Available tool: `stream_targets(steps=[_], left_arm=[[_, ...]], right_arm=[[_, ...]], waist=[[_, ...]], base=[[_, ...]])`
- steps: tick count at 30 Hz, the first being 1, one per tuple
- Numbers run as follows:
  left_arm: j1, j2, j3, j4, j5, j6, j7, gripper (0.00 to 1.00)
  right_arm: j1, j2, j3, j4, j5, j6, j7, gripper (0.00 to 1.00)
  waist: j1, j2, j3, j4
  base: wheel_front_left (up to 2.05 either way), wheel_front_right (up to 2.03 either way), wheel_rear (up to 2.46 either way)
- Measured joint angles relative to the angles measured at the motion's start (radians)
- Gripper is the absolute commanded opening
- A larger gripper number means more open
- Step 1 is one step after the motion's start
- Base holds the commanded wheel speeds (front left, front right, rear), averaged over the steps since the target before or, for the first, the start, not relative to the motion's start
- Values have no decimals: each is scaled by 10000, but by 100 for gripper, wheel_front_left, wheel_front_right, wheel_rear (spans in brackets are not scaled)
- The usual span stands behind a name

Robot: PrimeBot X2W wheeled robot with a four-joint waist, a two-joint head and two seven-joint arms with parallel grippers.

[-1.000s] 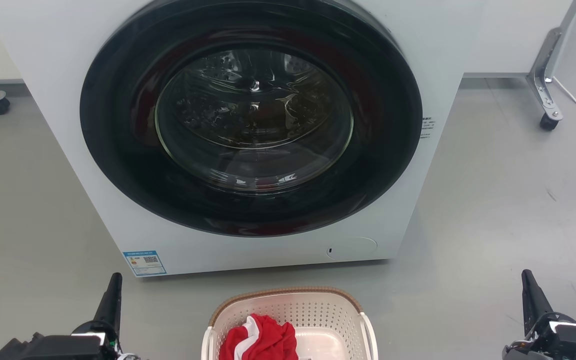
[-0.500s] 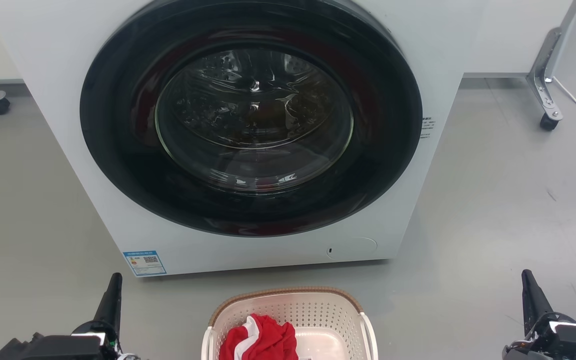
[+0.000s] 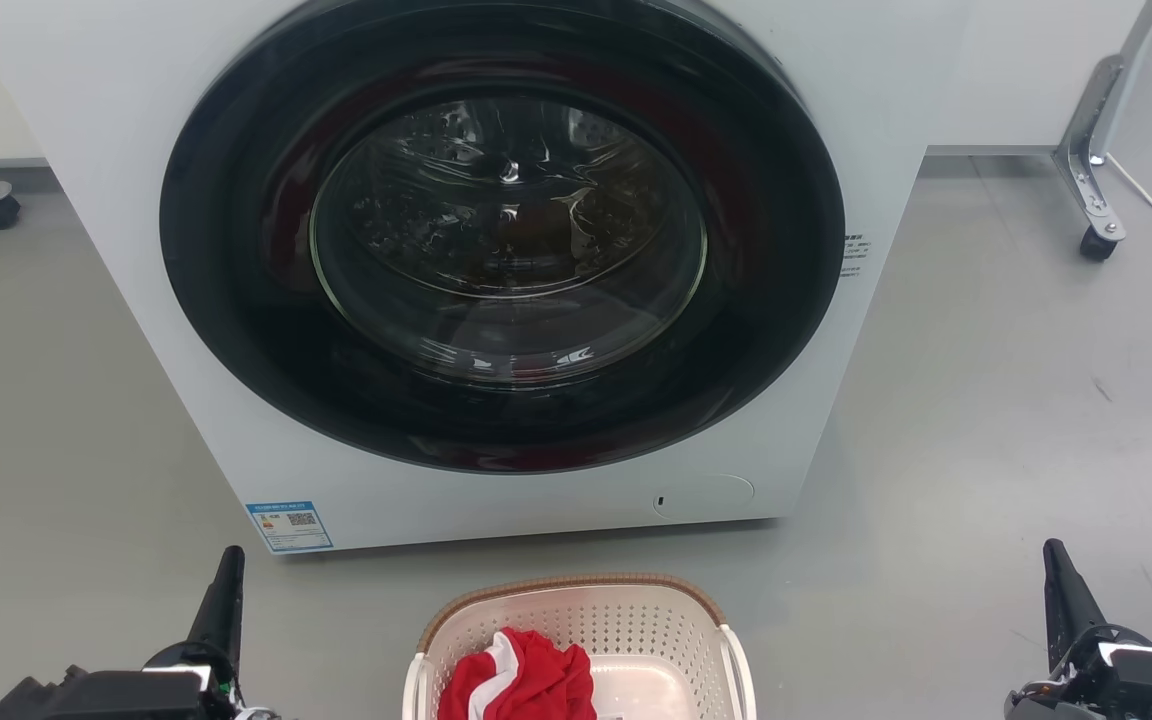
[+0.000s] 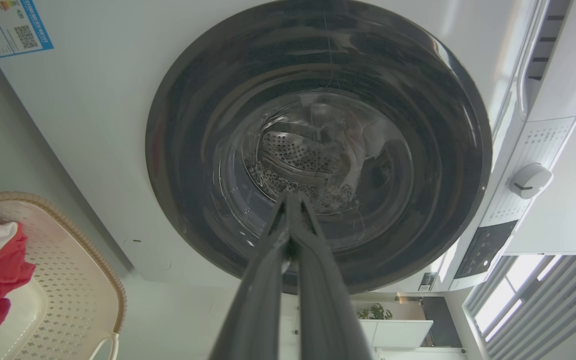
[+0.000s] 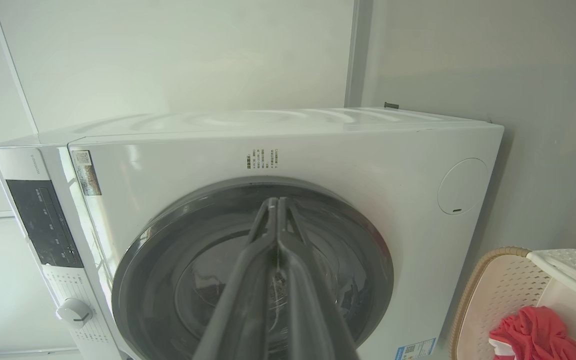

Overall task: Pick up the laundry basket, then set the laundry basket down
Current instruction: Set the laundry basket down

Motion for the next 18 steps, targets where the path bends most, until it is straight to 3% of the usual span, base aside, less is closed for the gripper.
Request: stream_targets(steps=[18], left_arm=[[0, 0, 0, 4, 0, 0, 0, 0]], right_arm=[[0, 0, 0, 0, 0, 0, 0, 0]], waist=[[0, 0, 0, 0]], base=[[0, 0, 0]])
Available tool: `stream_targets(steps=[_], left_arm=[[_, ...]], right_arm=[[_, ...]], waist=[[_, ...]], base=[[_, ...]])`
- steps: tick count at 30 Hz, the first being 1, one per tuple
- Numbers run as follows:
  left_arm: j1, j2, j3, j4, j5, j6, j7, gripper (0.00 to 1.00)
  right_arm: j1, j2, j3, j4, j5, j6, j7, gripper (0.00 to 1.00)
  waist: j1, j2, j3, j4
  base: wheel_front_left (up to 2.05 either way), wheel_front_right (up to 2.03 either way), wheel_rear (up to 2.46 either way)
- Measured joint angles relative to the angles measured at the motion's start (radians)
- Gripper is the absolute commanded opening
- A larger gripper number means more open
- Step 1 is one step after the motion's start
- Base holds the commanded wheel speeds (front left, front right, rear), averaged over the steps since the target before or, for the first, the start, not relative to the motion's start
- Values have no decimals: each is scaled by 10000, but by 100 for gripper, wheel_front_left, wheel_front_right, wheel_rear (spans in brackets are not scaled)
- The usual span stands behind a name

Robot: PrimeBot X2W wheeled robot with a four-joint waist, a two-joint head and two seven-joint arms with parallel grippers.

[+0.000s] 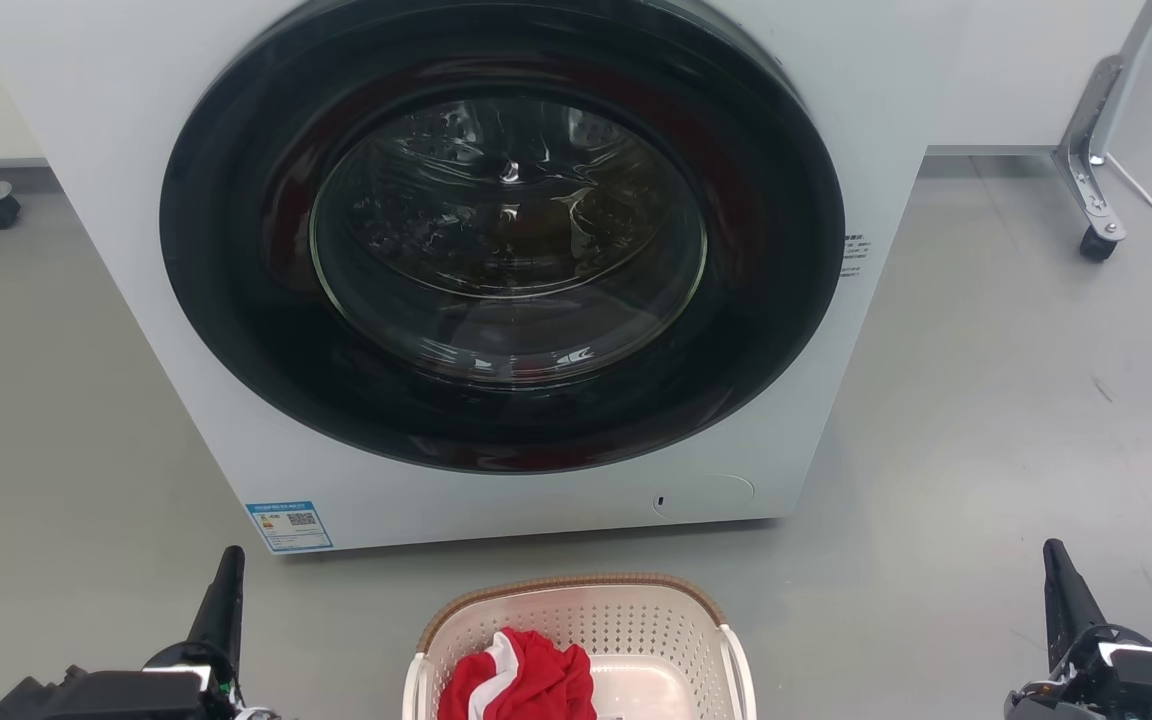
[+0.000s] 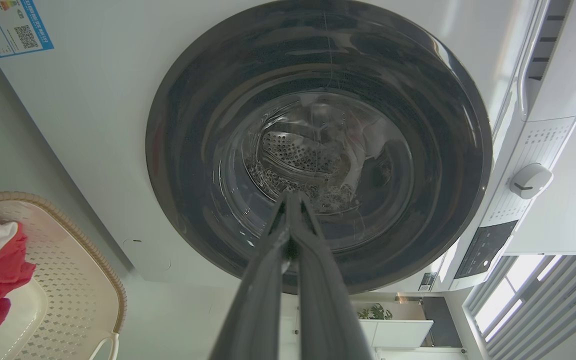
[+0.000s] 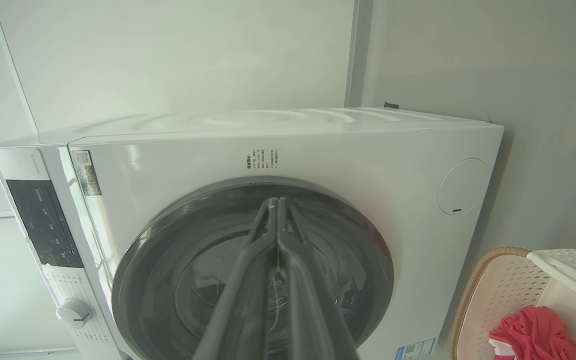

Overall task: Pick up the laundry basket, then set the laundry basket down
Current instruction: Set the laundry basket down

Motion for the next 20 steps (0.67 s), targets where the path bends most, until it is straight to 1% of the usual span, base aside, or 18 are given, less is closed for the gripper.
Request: stream_targets(steps=[20], left_arm=[[-1, 0, 0, 2, 0, -2, 0, 0]], right_arm=[[0, 0, 0, -2, 0, 2, 0, 0]], waist=[[0, 0, 0, 0]], base=[[0, 0, 0]])
